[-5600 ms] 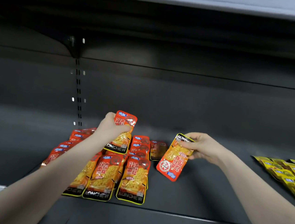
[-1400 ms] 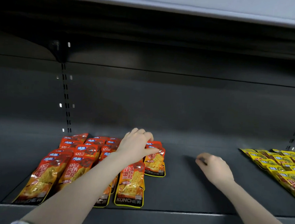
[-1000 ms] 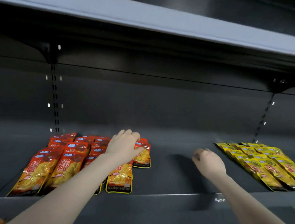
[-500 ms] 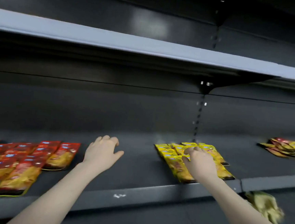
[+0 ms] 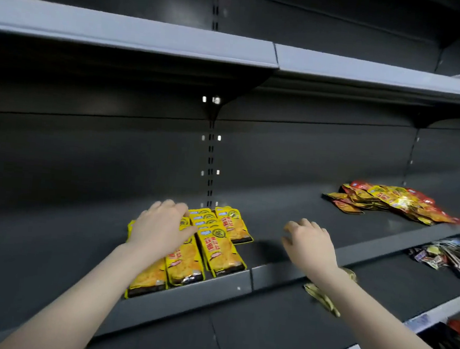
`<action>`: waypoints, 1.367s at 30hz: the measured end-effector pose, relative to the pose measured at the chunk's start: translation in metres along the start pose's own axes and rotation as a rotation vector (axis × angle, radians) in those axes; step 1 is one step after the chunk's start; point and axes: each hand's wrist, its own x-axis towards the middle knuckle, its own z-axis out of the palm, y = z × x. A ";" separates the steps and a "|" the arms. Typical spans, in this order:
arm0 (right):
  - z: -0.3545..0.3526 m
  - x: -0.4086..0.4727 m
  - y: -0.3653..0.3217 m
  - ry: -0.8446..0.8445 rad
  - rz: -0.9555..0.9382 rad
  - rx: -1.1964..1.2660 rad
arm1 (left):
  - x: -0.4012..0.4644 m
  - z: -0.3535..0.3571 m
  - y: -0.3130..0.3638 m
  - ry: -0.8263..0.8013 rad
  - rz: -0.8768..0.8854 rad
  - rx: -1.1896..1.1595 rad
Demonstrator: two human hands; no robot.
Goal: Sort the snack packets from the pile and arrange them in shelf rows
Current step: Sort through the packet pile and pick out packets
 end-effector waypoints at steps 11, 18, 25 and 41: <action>0.059 0.087 0.173 -0.027 0.076 -0.040 | 0.148 0.058 0.106 -0.099 0.090 0.015; 0.093 0.143 0.272 0.009 0.034 -0.046 | 0.207 0.093 0.199 -0.150 0.069 0.053; 0.124 0.198 0.372 0.046 -0.153 0.031 | 0.247 0.157 0.319 -0.216 -0.086 -0.042; 0.169 0.249 0.462 0.214 -0.295 0.180 | 0.320 0.256 0.446 -0.292 -0.540 -0.309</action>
